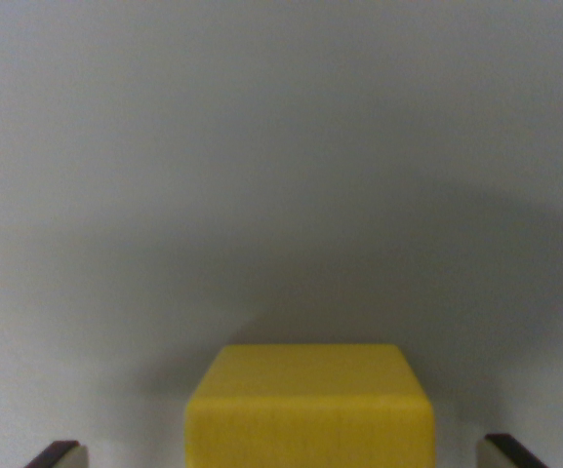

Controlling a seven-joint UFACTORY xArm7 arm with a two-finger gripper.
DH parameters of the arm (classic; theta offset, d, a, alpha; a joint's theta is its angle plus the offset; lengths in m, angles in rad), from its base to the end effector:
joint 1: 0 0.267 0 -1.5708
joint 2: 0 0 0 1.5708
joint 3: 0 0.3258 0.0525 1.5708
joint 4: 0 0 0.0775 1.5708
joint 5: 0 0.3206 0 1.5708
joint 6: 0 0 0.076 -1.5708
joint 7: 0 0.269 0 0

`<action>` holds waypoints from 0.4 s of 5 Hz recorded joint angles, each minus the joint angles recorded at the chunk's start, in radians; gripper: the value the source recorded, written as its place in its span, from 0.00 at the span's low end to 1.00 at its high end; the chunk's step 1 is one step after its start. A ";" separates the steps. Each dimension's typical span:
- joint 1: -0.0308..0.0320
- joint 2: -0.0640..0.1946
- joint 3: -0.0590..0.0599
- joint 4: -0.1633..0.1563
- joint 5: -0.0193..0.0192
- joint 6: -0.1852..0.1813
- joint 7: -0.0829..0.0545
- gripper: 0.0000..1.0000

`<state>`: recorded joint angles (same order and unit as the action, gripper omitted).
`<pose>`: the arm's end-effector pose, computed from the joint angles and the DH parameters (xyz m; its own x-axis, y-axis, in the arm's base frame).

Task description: Pick yellow cube

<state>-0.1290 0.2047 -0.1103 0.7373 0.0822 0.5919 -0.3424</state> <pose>0.3968 -0.0931 0.0660 0.9982 0.0361 -0.0480 0.0343 -0.9987 -0.0378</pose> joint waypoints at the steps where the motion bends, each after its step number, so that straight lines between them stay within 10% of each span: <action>1: 0.0000 0.000 0.000 0.000 0.0000 0.000 0.000 1.00; 2: 0.0000 0.000 0.000 0.000 0.0000 0.000 0.000 1.00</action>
<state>-0.1290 0.2047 -0.1103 0.7374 0.0822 0.5920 -0.3424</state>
